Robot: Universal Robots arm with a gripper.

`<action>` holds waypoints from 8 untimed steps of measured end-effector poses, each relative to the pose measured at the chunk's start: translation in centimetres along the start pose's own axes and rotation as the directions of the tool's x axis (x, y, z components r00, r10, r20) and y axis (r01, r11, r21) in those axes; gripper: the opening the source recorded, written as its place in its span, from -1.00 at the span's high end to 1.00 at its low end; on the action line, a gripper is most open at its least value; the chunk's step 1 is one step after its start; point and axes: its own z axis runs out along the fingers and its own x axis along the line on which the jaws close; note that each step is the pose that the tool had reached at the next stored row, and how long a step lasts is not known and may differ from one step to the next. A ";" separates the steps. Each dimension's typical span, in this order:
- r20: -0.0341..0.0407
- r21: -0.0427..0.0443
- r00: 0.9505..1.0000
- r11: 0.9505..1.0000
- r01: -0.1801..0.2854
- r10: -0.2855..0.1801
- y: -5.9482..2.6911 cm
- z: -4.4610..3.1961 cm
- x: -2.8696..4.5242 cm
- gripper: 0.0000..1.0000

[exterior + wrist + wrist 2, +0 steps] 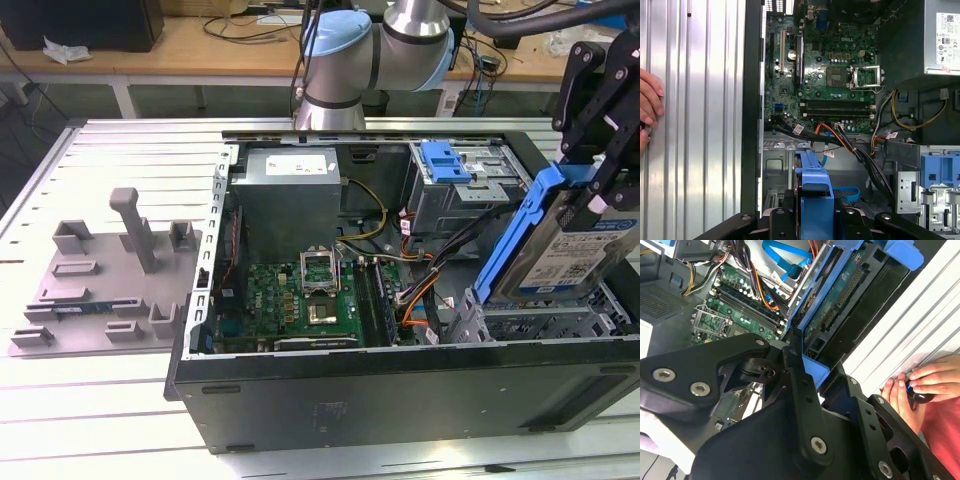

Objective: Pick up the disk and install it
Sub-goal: 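Insert the disk into the insertion slot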

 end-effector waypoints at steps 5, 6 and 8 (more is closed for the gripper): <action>0.000 0.000 1.000 1.000 0.000 0.000 -0.06 0.23 0.11 0.26; 0.000 0.000 1.000 1.000 0.000 0.000 -0.07 0.29 0.12 0.26; 0.000 0.000 1.000 1.000 0.000 0.000 -0.08 0.40 0.13 0.26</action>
